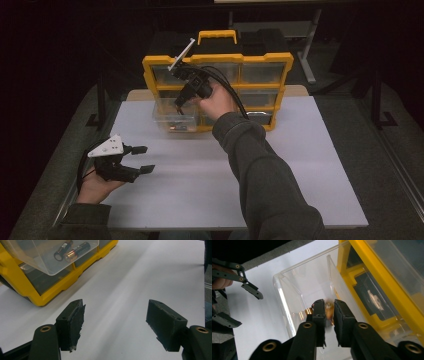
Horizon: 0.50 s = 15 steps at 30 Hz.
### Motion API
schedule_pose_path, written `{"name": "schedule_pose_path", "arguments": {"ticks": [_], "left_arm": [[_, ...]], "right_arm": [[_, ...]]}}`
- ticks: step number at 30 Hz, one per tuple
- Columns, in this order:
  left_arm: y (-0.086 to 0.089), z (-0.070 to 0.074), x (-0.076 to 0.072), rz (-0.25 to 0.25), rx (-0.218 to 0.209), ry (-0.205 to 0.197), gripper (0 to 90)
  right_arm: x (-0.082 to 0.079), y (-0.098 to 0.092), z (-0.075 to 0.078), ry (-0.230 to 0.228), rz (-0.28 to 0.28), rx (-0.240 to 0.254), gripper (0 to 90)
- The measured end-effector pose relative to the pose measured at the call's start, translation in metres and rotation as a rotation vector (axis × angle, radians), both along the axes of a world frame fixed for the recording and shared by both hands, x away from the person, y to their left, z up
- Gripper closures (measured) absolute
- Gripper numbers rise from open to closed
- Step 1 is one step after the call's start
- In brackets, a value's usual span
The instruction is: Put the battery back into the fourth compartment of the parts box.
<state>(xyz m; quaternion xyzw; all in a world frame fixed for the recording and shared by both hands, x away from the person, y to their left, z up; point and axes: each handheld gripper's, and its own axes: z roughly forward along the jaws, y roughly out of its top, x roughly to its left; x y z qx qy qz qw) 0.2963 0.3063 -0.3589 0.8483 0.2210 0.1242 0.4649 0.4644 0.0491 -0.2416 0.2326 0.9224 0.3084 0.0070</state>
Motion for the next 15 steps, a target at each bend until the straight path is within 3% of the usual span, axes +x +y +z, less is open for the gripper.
{"name": "schedule_pose_path", "arguments": {"ticks": [7, 15], "left_arm": [[0.000, -0.001, 0.000, 0.003, -0.004, 0.003, 29.7], [0.002, -0.002, 0.000, 0.006, 0.002, 0.004, 29.3]], "right_arm": [[-0.001, -0.003, -0.003, 0.013, -0.004, 0.008, 76.7], [-0.008, -0.014, 0.000, 0.018, 0.006, 0.062, 77.0]]}}
